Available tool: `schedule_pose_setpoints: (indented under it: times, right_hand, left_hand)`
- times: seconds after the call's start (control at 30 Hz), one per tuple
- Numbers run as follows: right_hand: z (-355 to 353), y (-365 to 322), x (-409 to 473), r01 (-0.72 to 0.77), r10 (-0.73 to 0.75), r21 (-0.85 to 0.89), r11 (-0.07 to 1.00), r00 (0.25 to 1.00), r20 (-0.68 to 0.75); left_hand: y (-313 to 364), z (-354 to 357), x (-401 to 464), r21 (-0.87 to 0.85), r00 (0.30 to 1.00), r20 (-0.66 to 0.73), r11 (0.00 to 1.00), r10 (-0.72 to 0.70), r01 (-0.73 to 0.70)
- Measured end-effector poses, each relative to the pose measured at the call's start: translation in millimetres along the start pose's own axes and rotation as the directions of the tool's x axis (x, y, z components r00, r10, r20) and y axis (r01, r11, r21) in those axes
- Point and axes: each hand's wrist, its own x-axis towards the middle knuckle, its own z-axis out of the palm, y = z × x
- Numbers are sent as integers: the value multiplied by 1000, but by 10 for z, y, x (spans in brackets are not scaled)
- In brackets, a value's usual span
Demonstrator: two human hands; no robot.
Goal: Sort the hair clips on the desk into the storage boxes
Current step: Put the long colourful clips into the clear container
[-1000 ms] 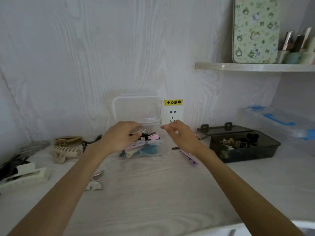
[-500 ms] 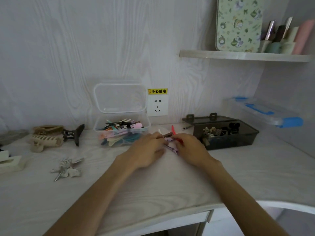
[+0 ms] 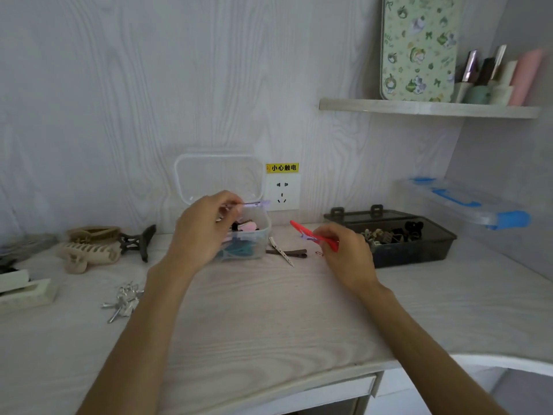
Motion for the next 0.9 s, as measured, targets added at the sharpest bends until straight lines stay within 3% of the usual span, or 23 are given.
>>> schedule_pose_setpoints:
  times: [0.1, 0.17, 0.27, 0.33, 0.43, 0.5, 0.53, 0.6, 0.63, 0.67, 0.7, 0.77, 0.9]
  right_hand:
    - [6, -110, 61, 54, -46, 100, 994, 996, -75]
    - [4, -277, 110, 152, -130, 171, 973, 982, -135]
    - [79, -603, 238, 281, -257, 254, 926, 958, -125]
    - [194, -799, 324, 359, -348, 231, 904, 933, -87]
    - [365, -978, 449, 410, -445, 196, 891, 874, 193]
    - [410, -982, 517, 357, -422, 236, 904, 835, 353]
    - [423, -943, 551, 300, -384, 289, 909, 872, 302]
    - [423, -785, 613, 155, -166, 391, 907, 986, -6]
    - [432, -673, 638, 73, -32, 380, 922, 993, -114]
    - [461, -543, 677, -16, 53, 309, 951, 992, -111]
    - [505, -430, 704, -75, 78, 195, 978, 997, -7]
    - [619, -300, 727, -45, 47, -13, 999, 957, 288]
    - [701, -350, 745, 82, -59, -24, 996, 866, 496]
  left_hand:
    - [-226, 11, -17, 282, 997, -11, 957, -74, 74]
    - [-330, 40, -34, 340, 988, 5, 929, -156, 145]
    - [-375, 8, -17, 297, 979, -107, 934, -173, 198]
    - [-354, -58, 7, 174, 952, -231, 954, -202, 244]
    - [-356, -131, 8, 55, 886, -377, 948, -270, 312]
    - [-361, -129, 3, 42, 893, -362, 952, -268, 303]
    - [-352, -116, -1, 51, 917, -318, 961, -243, 272]
    - [-289, -65, -12, 71, 971, -195, 986, -136, 152]
    - [-239, -31, -22, 95, 988, -141, 993, -62, 76]
    - [-182, 5, -31, 117, 995, -101, 993, 11, 0]
    - [-112, 39, -50, 120, 995, -74, 991, 68, -59]
    - [51, 95, -101, 87, 993, -29, 990, 119, -116]
    - [198, 317, -162, 212, 976, 147, 959, 160, -189]
